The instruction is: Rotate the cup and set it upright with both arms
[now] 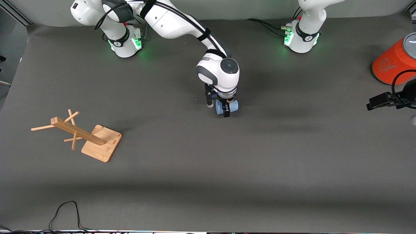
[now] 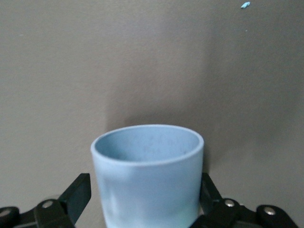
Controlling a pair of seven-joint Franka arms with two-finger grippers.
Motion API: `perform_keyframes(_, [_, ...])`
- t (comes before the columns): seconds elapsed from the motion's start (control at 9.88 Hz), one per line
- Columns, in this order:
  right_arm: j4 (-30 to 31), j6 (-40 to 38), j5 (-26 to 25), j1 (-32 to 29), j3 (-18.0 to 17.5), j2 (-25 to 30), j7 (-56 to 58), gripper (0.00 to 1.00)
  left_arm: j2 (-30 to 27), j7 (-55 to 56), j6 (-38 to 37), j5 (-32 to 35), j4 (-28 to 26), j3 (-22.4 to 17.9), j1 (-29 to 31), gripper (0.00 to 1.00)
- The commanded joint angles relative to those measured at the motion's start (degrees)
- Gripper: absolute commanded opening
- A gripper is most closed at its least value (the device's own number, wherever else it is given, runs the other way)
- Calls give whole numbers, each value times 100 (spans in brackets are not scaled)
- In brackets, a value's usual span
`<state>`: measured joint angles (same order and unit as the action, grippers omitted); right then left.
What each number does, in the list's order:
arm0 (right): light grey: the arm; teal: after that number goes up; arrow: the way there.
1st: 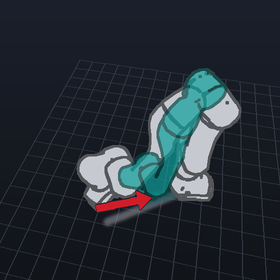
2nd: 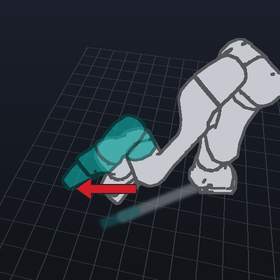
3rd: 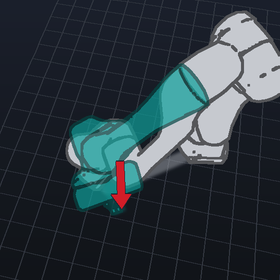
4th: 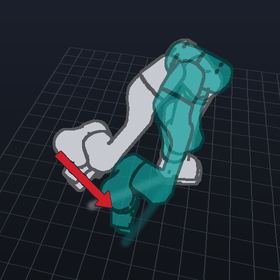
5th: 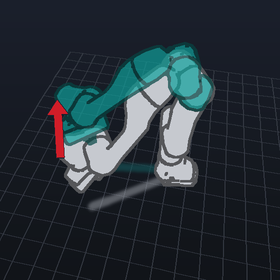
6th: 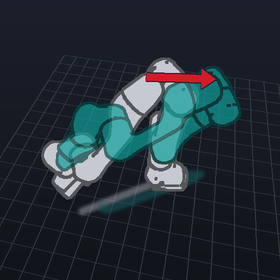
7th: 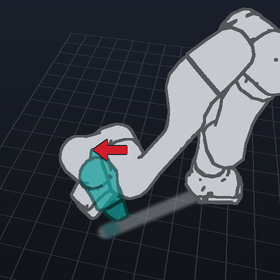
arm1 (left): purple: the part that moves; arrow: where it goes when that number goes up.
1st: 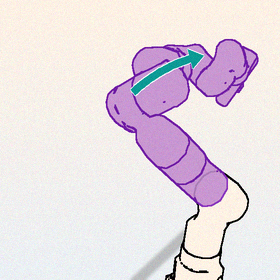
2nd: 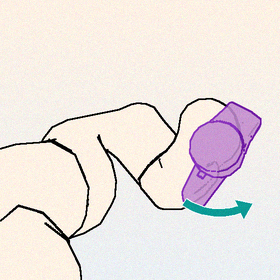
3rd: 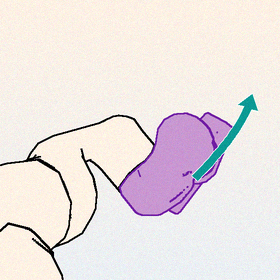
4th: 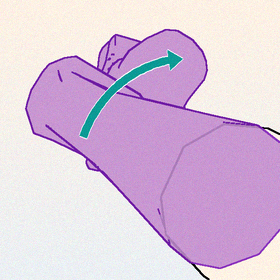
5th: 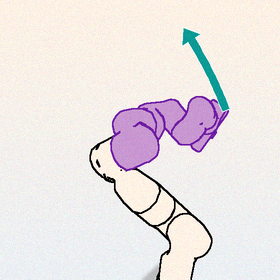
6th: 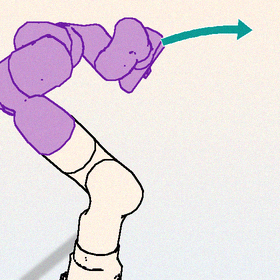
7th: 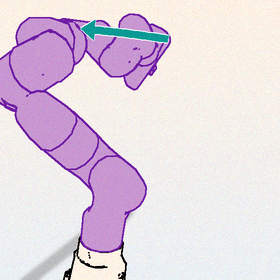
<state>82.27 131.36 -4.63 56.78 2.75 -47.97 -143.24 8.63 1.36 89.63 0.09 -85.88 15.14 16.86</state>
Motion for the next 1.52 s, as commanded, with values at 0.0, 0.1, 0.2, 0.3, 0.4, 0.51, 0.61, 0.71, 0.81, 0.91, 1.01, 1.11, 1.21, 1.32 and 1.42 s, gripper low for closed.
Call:
perform_keyframes(0.0, [-9, -373, -135, 0, 15, 401, -213, 100, 103, 521, -16, 17, 10, -46, -330, 100])
perform_keyframes(0.1, [-9, -522, -135, -26, 15, 541, -204, 100, 113, 549, -7, 18, 10, -46, -445, 100])
perform_keyframes(0.2, [-35, -784, -118, -18, 15, 726, -204, 100, 122, 724, -24, 18, 10, -46, -585, 100])
perform_keyframes(0.3, [-105, -1144, -109, -26, 7, 936, -196, 100, 148, 1047, -7, 26, 10, -46, -813, 100])
perform_keyframes(0.4, [-150, -1495, -117, -35, 7, 1217, -170, 100, 183, 1277, 10, 35, 18, -46, -1007, 100])
perform_keyframes(0.51, [-106, -1734, -170, -113, 15, 1611, -134, 100, 244, 1462, 19, 35, 18, -46, -1157, 100])
perform_keyframes(0.61, [-89, -2006, -196, -349, 15, 1989, 188, 100, 323, 1672, 28, 44, 18, -46, -1332, 100])
perform_keyframes(0.71, [-80, -2531, -188, -743, 7, 2367, 1253, 100, 463, 2083, 11, 131, 10, -46, -1578, 100])
perform_keyframes(0.81, [-36, -3041, -153, -1217, 7, 2736, 2377, 100, 673, 2592, 2, 376, 10, -46, -1885, 100])
perform_keyframes(0.91, [43, -3342, -127, -1674, 7, 3088, 3441, 100, 823, 2919, 19, 570, 27, -46, -2175, 100])
perform_keyframes(1.01, [165, -3545, -126, -2105, 7, 3431, 4513, 100, 999, 3245, 37, 606, 62, -46, -2439, 100])
perform_keyframes(1.11, [367, -3634, -126, -2570, 7, 3817, 5751, 100, 1192, 3761, 63, 763, 97, -46, -2833, 100])
perform_keyframes(1.21, [595, -3643, -126, -3088, 7, 4160, 6921, 100, 1455, 4297, 63, 948, 185, -46, -3263, 100])
perform_keyframes(1.32, [858, -3670, -126, -3572, -2, 4495, 8002, 100, 1736, 4737, 63, 1036, 307, -46, -3642, 100])
perform_keyframes(1.42, [1061, -3661, -109, -4012, -2, 4742, 9075, 100, 2061, 5081, 63, 1177, 517, -46, -4002, 100])
